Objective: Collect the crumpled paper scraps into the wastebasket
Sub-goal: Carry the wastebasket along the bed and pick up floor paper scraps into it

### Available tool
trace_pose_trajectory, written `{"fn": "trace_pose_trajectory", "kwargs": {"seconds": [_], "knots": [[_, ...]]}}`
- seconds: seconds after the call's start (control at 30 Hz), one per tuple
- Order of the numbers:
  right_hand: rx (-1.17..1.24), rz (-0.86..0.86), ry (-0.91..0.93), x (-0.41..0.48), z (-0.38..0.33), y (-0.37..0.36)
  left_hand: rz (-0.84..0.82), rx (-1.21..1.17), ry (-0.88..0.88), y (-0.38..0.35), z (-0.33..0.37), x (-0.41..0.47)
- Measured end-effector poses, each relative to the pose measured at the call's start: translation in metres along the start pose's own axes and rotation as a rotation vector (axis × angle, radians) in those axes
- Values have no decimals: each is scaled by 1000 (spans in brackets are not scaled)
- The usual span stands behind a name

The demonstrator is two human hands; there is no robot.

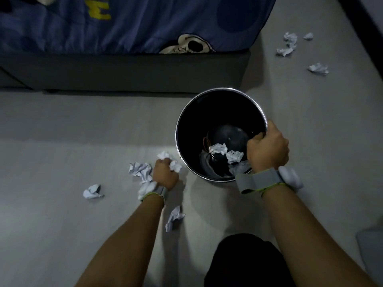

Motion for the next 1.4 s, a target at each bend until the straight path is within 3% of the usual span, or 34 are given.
{"fn": "trace_pose_trajectory", "kwargs": {"seconds": [0.13, 0.23, 0.3, 0.37, 0.5, 0.57, 0.63, 0.7, 0.8, 0.87, 0.97, 1.4], "knots": [[3, -10, -19, -3, 0, 3, 446, -352, 79, 68, 20, -5], [2, -34, -15, -3, -3, 6, 647, -474, -82, 111, 54, -23], [-1, -47, -18, -3, -3, 6, 597, -466, -256, 122, 85, -36], [-2, -58, -8, -5, -5, 7, 402, -397, -439, 116, 113, -47], [4, -62, 14, -6, -6, 8, -44, 195, -580, 80, 130, -53], [3, -64, 17, -6, -5, 9, 50, 278, -577, 76, 124, -57], [0, -58, 28, -6, -4, 11, 310, 135, -446, 85, 117, -59], [-1, -54, 37, -5, -3, 11, 447, -61, -186, 88, 104, -52], [1, -55, 47, -4, -1, 12, 242, -389, 74, 74, 85, -36], [11, -55, 51, -4, 0, 11, 63, -452, 181, 63, 78, -32], [32, -56, 59, -5, -3, 9, 20, -484, 212, 62, 73, -31], [115, -191, 119, -42, -48, -52, 146, -446, 359, 98, -7, -22]]}}
Point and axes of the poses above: each hand's wrist, its own x-axis towards the middle knuckle, its own y-axis out of the back of the hand, z = x × y, the point moved 3 cm from there along x, towards the middle knuckle, and after that the axes turned 13 degrees about x, right-handed, at the moved point
